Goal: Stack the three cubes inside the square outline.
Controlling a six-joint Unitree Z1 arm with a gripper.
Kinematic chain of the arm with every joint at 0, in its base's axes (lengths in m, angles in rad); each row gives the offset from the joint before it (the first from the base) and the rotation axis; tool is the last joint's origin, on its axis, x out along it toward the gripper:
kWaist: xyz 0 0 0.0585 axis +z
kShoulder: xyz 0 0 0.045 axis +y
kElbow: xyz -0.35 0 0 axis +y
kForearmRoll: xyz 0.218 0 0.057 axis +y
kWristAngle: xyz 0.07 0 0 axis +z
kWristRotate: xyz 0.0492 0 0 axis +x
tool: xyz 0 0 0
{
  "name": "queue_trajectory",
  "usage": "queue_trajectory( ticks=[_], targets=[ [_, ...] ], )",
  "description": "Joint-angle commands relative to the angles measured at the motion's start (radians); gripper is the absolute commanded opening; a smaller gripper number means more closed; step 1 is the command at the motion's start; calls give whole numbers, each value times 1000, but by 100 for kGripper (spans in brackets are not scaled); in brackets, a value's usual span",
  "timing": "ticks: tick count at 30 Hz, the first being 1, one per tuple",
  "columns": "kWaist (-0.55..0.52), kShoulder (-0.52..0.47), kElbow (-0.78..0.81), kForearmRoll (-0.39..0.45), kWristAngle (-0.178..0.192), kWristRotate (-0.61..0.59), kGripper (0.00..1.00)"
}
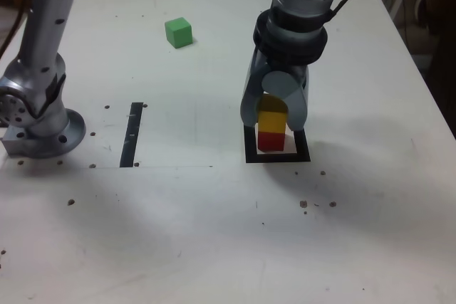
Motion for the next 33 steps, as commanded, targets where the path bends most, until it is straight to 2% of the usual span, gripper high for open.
queue_trajectory(
  ticks=[1, 6, 7, 13, 18, 22, 26, 29, 33],
  targets=[
    [4, 11, 2, -7, 1, 4, 66],
    [13, 8, 6, 4, 11, 7, 94],
    [14, 7, 7, 9, 14, 7, 97],
    [21, -23, 6, 50, 41, 2, 99],
    [76, -120, 53, 113, 78, 6, 99],
    [210, -235, 159, 117, 100, 47, 99],
    [421, -322, 245, 92, 133, 116, 99],
    [586, -330, 254, 53, 149, 168, 99],
    [780, -278, 216, -5, 144, 213, 99]
  ],
)
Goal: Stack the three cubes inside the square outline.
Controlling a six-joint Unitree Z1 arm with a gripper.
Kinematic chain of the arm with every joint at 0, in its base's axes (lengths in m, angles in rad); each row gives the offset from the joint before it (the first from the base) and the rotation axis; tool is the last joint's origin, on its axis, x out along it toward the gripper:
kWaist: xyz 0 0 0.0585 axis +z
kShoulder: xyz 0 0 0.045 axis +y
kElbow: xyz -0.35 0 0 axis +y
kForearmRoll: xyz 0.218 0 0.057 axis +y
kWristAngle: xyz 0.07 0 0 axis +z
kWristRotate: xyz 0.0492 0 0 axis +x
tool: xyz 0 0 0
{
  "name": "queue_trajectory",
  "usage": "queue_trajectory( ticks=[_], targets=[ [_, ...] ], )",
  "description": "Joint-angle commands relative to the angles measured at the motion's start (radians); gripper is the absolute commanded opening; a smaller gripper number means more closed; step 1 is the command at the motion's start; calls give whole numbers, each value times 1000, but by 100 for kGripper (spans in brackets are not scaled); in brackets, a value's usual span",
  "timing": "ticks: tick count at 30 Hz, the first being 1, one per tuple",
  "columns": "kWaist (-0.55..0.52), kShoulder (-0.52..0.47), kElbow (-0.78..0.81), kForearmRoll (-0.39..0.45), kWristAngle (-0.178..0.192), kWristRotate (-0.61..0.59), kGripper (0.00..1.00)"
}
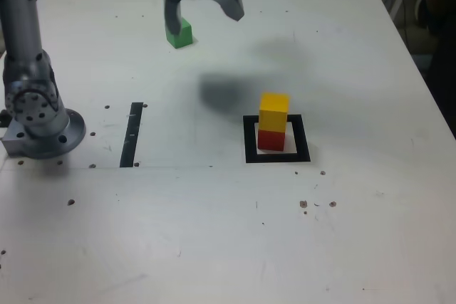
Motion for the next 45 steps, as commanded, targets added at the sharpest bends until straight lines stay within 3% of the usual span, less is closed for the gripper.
queue_trajectory(
  ticks=[1, 8, 13, 17, 22, 35, 45],
  targets=[
    [296, 43, -30, -16, -9, 9, 99],
    [494, 185, -67, -25, -61, 10, 99],
    [552, 202, -50, -48, -31, 6, 99],
    [557, 202, -47, -49, -3, 2, 99],
    [559, 232, -45, -63, 3, 2, 99],
    [557, 283, -31, -145, -18, 49, 99],
    [509, 310, -56, -109, -70, 74, 89]
  ],
)
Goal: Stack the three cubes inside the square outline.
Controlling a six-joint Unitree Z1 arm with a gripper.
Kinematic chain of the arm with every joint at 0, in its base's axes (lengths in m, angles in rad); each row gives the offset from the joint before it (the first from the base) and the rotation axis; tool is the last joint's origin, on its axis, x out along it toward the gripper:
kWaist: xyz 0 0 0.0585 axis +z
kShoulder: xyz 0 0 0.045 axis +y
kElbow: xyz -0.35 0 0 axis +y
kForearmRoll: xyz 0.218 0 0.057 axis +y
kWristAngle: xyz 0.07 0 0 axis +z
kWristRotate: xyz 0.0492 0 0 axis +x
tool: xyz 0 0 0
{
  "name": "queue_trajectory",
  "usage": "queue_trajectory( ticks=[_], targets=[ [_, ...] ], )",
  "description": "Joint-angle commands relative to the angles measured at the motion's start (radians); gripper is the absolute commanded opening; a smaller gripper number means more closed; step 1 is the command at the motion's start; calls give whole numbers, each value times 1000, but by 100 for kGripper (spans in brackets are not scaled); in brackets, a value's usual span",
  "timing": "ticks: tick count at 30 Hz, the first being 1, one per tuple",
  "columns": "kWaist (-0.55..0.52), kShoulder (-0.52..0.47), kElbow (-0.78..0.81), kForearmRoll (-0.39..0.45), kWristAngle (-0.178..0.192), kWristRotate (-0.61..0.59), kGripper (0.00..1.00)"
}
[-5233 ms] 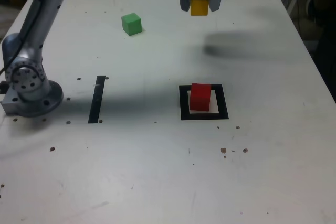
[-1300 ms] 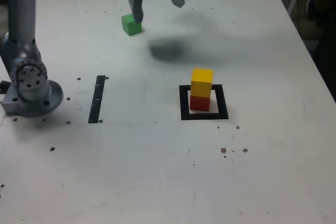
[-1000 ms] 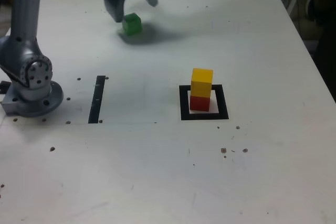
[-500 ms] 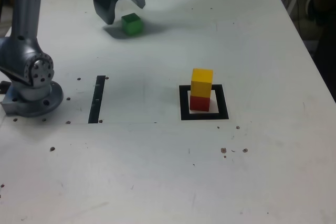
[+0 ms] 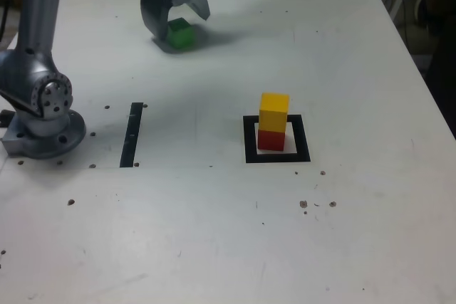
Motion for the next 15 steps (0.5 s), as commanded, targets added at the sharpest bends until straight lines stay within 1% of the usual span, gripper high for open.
queue_trajectory(
  ticks=[1, 5, 9, 15],
  targets=[
    [-7, 8, -8, 7, -2, 3, 88],
    [-12, 8, -14, 7, -8, 10, 83],
    [-14, 4, -19, 8, -12, 11, 74],
    [-14, 1, -21, 6, -5, 5, 59]
  ],
)
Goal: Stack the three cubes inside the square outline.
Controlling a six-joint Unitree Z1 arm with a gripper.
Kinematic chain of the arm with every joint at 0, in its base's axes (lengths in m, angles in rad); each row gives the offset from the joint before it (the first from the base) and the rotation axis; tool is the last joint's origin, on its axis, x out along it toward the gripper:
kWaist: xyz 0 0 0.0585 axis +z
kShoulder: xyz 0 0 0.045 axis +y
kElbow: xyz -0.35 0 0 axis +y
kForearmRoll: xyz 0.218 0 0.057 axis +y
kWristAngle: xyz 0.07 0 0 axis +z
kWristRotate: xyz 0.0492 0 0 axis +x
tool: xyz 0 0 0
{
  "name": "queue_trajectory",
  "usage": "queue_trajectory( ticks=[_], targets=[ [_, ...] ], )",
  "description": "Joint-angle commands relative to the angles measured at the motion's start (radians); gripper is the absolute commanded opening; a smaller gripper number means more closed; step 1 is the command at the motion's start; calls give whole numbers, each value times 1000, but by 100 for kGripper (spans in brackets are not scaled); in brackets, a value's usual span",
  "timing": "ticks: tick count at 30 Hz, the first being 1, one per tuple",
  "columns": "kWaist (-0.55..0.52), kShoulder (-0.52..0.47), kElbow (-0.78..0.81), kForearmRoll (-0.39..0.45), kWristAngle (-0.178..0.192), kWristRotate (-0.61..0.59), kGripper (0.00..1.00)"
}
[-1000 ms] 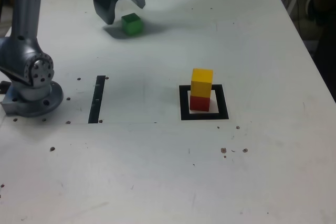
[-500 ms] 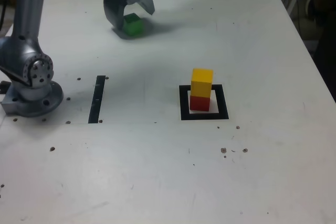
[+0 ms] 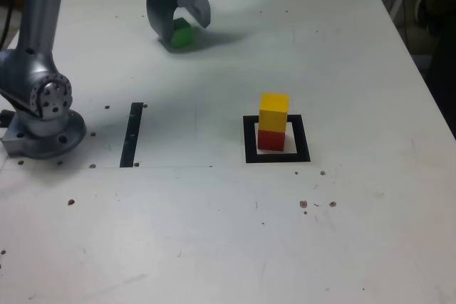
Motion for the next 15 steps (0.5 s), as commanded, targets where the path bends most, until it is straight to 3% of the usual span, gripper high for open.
queue_trajectory(
  ticks=[1, 8, 15],
  targets=[
    [-2, -4, 0, 2, 2, -2, 57],
    [-3, 15, 15, -12, -2, -2, 46],
    [-16, 23, 3, -9, -1, -2, 26]
  ],
)
